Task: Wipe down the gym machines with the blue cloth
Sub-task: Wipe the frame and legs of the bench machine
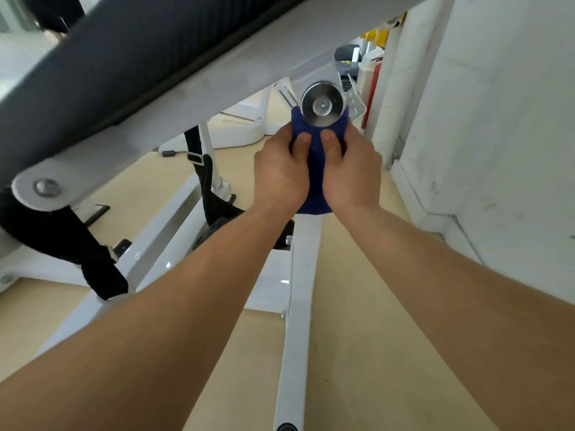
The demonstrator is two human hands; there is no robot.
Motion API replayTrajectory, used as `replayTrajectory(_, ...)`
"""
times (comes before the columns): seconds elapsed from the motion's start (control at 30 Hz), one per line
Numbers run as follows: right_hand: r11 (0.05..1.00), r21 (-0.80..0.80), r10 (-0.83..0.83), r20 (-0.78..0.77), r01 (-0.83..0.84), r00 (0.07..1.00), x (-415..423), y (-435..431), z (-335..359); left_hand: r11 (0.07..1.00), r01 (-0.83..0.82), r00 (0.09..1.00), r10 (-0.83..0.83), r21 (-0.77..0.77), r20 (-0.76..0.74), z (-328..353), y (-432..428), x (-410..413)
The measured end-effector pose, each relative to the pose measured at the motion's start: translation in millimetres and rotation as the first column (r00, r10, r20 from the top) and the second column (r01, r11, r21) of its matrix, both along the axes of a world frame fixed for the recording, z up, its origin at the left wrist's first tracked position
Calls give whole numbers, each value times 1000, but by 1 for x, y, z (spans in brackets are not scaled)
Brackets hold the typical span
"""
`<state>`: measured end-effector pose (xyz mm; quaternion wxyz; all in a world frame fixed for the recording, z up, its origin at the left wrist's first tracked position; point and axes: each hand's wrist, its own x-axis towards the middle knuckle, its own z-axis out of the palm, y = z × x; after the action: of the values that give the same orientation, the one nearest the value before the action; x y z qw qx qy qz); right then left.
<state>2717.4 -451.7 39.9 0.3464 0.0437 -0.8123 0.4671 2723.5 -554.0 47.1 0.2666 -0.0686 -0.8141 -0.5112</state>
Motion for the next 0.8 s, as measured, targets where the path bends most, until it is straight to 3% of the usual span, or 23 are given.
replayTrajectory(0.2,998,-56,-11,-34,9,999,-4,-7,-20,1000,-3,999,3,15,-41,-20,1,-2)
replayTrajectory(0.43,994,40,92,246,-105,965,14,3,-90,986,75,978,-43,-151,206,-90,-8,3)
replayTrajectory(0.67,997,-41,60,32,-59,998,0,-5,-37,999,17,1000,-17,39,22,-44,9,-2)
replayTrajectory(0.8,996,-43,76,87,-72,993,-4,-2,-67,999,8,999,-7,-33,31,-68,3,-7)
